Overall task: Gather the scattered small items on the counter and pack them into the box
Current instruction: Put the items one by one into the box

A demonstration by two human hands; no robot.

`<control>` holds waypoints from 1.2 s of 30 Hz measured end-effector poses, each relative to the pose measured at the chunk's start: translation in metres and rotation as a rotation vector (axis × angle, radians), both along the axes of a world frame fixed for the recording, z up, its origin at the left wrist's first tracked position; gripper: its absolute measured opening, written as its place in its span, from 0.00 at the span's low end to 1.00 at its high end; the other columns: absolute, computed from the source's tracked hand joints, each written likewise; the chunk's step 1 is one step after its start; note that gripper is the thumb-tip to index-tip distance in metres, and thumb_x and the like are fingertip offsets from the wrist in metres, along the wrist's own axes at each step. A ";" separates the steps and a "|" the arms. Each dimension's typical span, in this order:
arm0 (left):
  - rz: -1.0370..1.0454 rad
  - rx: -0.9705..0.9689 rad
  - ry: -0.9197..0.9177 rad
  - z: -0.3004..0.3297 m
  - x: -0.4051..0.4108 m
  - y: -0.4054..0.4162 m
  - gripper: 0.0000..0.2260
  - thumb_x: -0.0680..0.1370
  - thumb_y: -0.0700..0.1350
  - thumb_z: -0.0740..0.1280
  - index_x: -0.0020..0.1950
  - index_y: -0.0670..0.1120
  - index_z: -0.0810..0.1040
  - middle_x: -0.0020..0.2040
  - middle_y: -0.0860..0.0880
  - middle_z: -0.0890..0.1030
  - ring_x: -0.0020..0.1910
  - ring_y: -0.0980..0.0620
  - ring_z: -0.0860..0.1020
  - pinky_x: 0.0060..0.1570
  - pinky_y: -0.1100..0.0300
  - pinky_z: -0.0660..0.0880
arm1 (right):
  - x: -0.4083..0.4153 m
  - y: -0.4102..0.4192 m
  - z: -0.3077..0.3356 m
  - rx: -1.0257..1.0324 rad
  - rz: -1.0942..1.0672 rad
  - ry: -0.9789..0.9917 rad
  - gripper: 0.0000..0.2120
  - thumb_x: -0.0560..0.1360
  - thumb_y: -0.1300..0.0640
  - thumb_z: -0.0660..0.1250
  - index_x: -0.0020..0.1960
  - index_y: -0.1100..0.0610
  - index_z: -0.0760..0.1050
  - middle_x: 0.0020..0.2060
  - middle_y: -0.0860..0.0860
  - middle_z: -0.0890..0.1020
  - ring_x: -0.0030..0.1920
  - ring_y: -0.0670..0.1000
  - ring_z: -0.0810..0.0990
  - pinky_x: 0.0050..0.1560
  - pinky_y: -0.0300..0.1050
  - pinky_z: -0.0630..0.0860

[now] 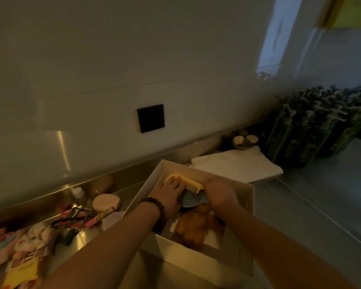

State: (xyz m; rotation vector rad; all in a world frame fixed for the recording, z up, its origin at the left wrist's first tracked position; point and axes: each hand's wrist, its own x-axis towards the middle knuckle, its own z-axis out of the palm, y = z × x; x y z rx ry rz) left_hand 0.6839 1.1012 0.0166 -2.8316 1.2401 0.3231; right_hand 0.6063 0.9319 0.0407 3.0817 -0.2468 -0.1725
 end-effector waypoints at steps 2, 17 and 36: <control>0.013 0.008 -0.006 -0.002 0.000 -0.003 0.32 0.78 0.51 0.59 0.76 0.51 0.44 0.77 0.48 0.44 0.76 0.47 0.43 0.73 0.50 0.44 | -0.001 0.002 -0.002 0.012 -0.019 0.016 0.15 0.81 0.59 0.55 0.66 0.56 0.68 0.64 0.55 0.73 0.64 0.55 0.72 0.62 0.49 0.71; 0.080 -0.084 0.045 0.020 -0.020 0.015 0.33 0.77 0.55 0.59 0.76 0.49 0.46 0.77 0.47 0.48 0.75 0.46 0.47 0.72 0.50 0.46 | -0.037 0.024 0.007 0.239 0.090 0.035 0.26 0.82 0.52 0.49 0.77 0.59 0.49 0.77 0.55 0.52 0.77 0.55 0.48 0.76 0.49 0.45; 0.788 -0.402 -0.194 0.028 -0.080 0.306 0.21 0.77 0.54 0.59 0.69 0.49 0.66 0.65 0.45 0.72 0.62 0.44 0.70 0.61 0.51 0.68 | 0.008 0.253 0.031 0.460 0.464 -0.212 0.21 0.80 0.50 0.56 0.71 0.56 0.66 0.72 0.55 0.64 0.71 0.56 0.63 0.69 0.48 0.62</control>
